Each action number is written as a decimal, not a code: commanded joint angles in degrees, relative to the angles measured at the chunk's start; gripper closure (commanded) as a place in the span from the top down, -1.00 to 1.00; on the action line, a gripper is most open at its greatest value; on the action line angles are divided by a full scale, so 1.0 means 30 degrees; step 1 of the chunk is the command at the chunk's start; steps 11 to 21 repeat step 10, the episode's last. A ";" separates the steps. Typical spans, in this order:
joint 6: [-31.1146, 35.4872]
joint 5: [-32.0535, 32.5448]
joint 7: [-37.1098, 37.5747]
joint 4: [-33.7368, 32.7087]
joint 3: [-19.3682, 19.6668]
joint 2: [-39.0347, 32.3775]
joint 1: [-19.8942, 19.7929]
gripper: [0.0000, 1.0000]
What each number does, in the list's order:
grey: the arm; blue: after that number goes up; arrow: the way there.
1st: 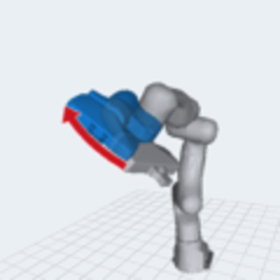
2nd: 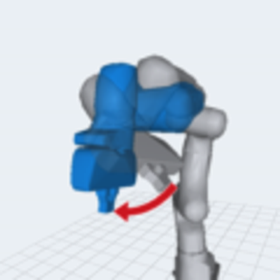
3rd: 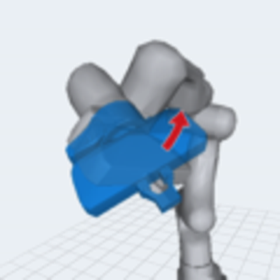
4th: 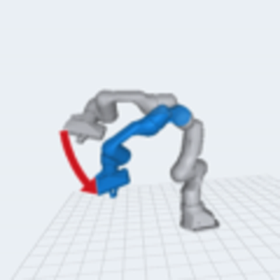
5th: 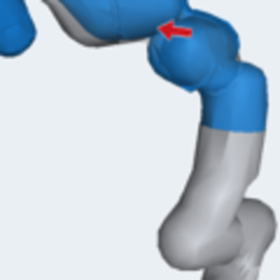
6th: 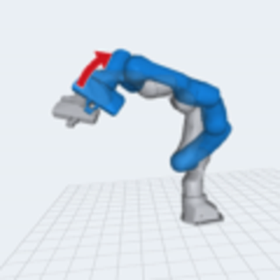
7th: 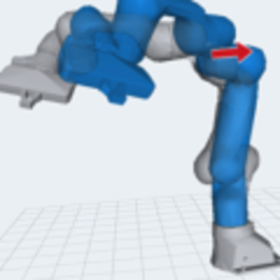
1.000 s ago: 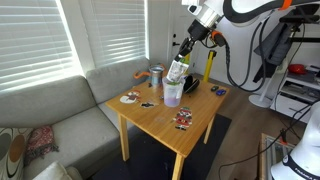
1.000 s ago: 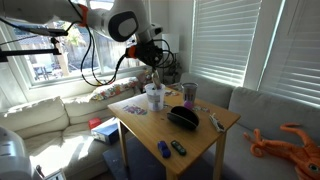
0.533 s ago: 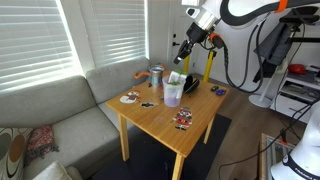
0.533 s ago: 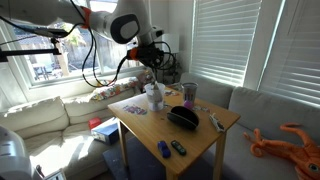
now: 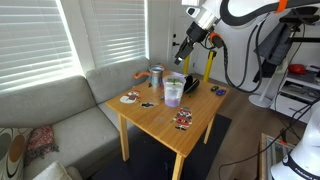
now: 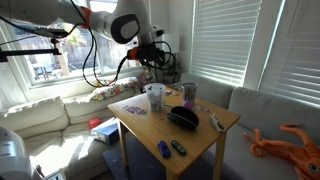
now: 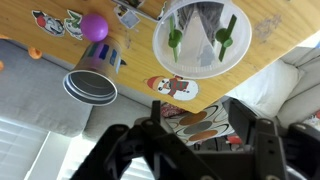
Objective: Pick up the two pouch sachet and put them in the frost cold cup one at a time
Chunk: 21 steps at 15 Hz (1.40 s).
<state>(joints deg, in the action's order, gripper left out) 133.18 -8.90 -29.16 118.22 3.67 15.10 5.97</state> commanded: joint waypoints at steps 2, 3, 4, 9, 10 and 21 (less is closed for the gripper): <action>-0.0615 0.1705 0.3477 -0.0739 -0.0670 -0.0013 -0.0771 1.00; -0.1084 0.2038 0.4310 -0.0940 -0.0784 0.0004 -0.0890 1.00; -0.1468 0.2205 0.4920 -0.1107 -0.0841 0.0018 -0.0940 1.00; -0.2240 0.2304 0.6114 -0.1238 -0.0849 0.0011 -0.0952 1.00; -0.2407 0.2352 0.6359 -0.1332 -0.0889 0.0011 -0.0987 1.00; -0.2407 0.2352 0.6359 -0.1332 -0.0889 0.0011 -0.0987 1.00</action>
